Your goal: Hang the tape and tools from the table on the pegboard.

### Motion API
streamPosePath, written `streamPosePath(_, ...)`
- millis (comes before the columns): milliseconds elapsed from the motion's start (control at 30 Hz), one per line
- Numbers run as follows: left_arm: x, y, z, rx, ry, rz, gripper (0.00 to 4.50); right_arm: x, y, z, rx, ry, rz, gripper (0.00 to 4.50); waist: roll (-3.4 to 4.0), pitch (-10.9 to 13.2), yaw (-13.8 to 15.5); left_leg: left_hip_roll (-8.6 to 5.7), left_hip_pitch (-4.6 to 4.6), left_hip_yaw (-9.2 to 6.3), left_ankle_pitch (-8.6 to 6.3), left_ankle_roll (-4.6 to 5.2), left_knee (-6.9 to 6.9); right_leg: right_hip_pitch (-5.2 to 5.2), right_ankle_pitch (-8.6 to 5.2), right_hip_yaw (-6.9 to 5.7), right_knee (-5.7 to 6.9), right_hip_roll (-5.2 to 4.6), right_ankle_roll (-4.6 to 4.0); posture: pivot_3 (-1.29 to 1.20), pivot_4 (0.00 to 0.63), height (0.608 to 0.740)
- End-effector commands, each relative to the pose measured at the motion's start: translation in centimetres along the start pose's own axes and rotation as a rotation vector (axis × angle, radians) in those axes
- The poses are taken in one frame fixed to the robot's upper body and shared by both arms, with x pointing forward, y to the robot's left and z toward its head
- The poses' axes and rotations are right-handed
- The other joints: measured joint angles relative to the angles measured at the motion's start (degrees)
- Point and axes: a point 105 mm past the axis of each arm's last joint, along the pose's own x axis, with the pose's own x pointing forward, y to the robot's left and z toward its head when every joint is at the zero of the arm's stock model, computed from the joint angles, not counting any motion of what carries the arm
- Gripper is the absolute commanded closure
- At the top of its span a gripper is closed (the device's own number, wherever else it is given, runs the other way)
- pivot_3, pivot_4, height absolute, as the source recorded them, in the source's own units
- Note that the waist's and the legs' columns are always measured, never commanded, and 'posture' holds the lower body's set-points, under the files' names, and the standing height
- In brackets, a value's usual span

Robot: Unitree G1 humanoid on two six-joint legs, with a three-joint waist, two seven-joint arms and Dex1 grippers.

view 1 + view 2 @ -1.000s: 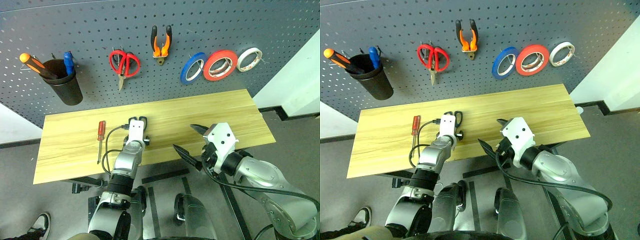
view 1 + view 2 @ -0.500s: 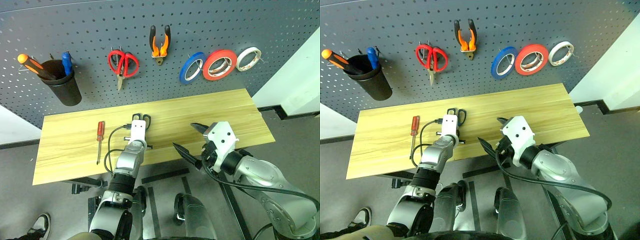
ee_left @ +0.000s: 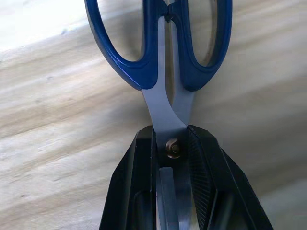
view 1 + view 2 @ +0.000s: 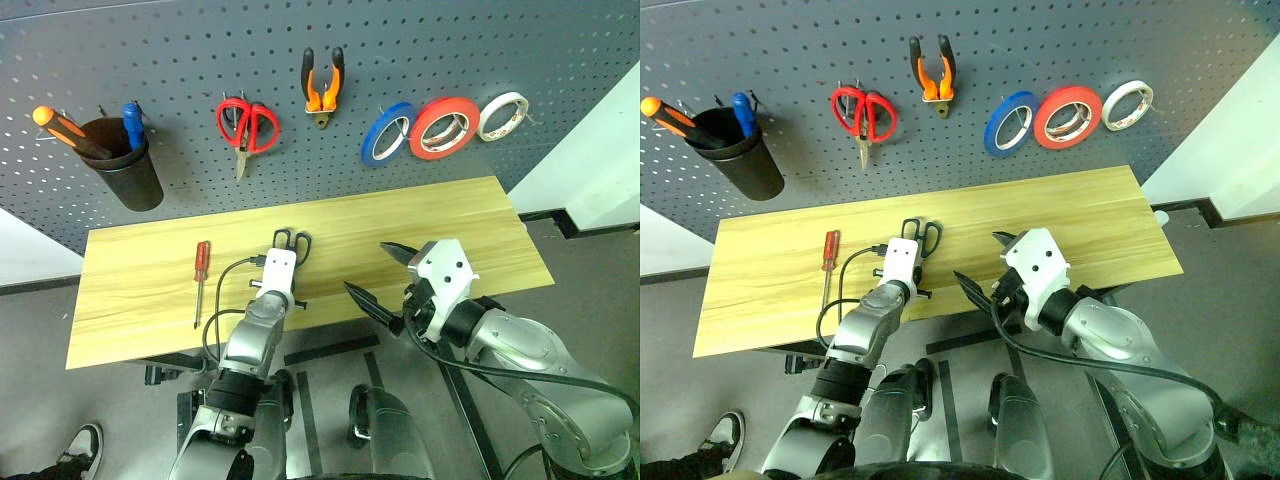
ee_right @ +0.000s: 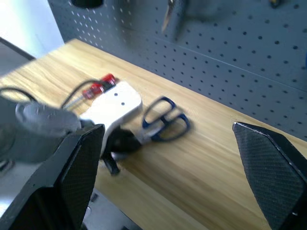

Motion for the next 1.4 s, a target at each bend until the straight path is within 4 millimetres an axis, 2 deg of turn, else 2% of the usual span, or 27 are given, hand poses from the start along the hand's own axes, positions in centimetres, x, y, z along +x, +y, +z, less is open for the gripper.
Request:
streamPosePath(33,-0.9,0.0,2.8,0.047,-0.134,0.002,3.92,-0.5,0.5,1.2,-0.017,-0.050,0.032,0.00,-0.03,0.10,-0.06,-0.03,0.00,0.00,0.00,0.00,0.00,0.00,0.00,0.00,0.00,-0.03,0.00,-0.01,0.312,0.740)
streamPosePath(167,-2.1,0.0,4.8,0.107,-0.274,0.001,3.92,-1.1,0.5,1.3,-0.011,-0.052,0.059,0.00,-0.05,0.25,-0.07,-0.09,0.00,0.00,-0.03,0.04,-0.02,0.00,0.00,-0.02,-0.02,-0.09,0.01,-0.01,0.310,0.740)
streamPosePath(467,-4.5,-0.2,7.5,0.215,-0.513,0.011,3.92,-1.7,0.8,2.2,-0.001,-0.105,0.119,0.00,-0.06,0.28,-0.04,-0.25,0.01,0.00,-0.02,0.05,-0.23,0.00,-0.06,-0.03,-0.08,-0.16,0.10,0.00,0.302,0.740)
streamPosePath(733,-7.3,1.3,9.6,0.231,-0.739,0.111,3.93,-2.1,0.0,3.0,0.004,-0.158,0.116,0.00,-0.05,0.28,-0.01,-0.28,0.03,0.00,-0.02,0.05,-0.26,0.01,-0.07,-0.03,-0.07,-0.14,0.14,0.01,0.295,0.740)
streamPosePath(967,-10.0,2.2,11.9,0.239,-0.954,0.197,3.93,-2.0,-0.3,4.9,-0.017,-0.277,0.130,0.00,-0.05,0.28,0.01,-0.29,0.04,0.00,-0.01,0.06,-0.25,0.02,-0.08,-0.05,-0.04,-0.11,0.16,0.01,0.295,0.740)
streamPosePath(1133,-10.4,2.3,13.0,0.268,-1.023,0.215,3.93,-1.7,-1.0,5.8,-0.015,-0.341,0.113,0.00,-0.05,0.27,0.05,-0.32,0.05,-0.01,-0.01,0.06,-0.23,0.06,-0.09,-0.09,-0.02,-0.11,0.19,0.01,0.290,0.740)
streamPosePath(1400,-10.6,3.6,15.3,0.245,-1.091,0.285,3.93,-1.0,-1.9,6.1,-0.041,-0.351,0.093,0.00,-0.05,0.27,0.00,-0.34,0.07,-0.01,0.00,0.07,-0.19,0.09,-0.09,-0.12,0.05,-0.09,0.22,0.01,0.286,0.740)
